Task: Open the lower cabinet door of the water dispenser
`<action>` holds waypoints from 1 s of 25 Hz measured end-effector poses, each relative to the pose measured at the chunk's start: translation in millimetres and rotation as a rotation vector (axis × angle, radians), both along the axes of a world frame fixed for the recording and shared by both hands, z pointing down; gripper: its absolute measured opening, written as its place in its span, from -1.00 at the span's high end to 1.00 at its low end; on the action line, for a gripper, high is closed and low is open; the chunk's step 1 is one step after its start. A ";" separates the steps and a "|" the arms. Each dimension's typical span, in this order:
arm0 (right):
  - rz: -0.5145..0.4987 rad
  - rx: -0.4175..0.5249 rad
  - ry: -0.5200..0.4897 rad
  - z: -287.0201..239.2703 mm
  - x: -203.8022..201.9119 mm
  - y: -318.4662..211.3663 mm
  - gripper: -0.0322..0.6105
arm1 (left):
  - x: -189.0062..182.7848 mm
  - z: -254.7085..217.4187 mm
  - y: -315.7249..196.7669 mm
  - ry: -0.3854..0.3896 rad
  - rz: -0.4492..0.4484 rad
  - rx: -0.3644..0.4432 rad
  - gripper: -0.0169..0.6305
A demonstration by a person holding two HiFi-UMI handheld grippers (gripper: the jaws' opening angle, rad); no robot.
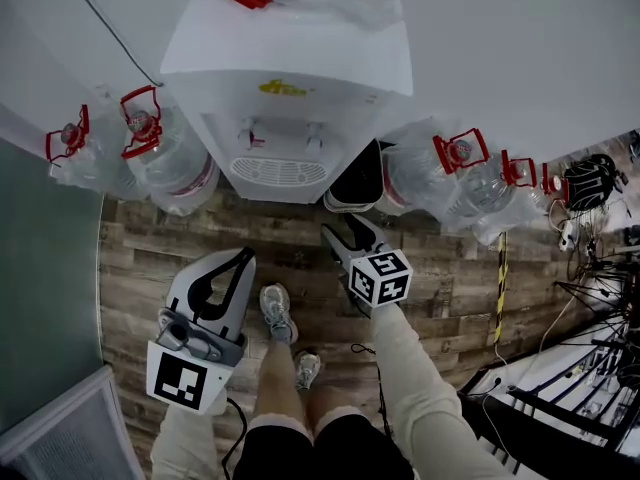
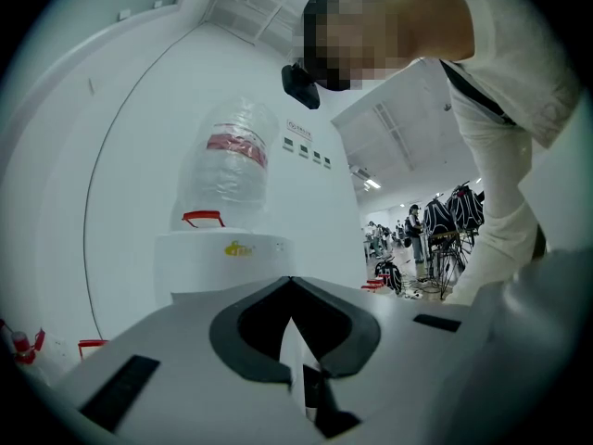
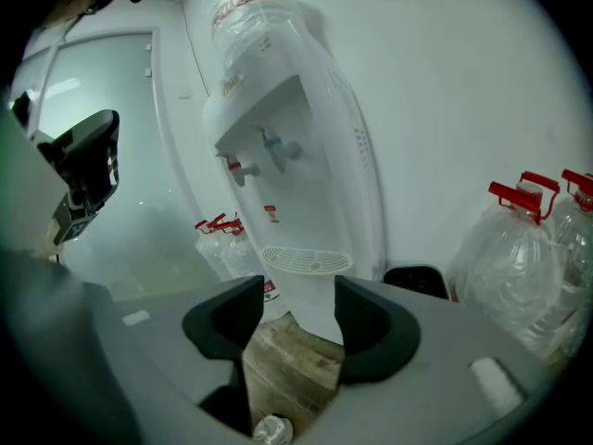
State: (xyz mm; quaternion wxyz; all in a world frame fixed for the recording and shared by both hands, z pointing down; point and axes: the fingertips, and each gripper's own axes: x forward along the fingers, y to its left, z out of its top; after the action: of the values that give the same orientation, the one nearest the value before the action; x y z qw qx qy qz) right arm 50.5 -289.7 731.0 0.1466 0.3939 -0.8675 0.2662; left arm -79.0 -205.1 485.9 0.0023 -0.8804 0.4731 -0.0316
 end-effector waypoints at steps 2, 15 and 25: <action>-0.008 0.002 0.018 14.1 -1.2 -4.8 0.17 | -0.8 8.8 1.0 -0.002 0.006 0.001 0.95; 0.021 -0.052 0.104 118.0 -6.7 -41.9 0.07 | -15.9 74.1 -7.1 -0.012 0.012 0.001 0.95; 0.050 -0.081 0.160 167.4 -3.9 -84.9 -0.01 | -30.5 107.0 -23.9 -0.022 0.005 0.016 0.95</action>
State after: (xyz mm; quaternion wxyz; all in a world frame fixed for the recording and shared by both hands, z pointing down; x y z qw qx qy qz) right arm 46.6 -374.6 898.4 0.2244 0.4290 -0.8316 0.2722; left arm -109.5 -229.1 592.9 0.0148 -0.8811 0.4712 -0.0374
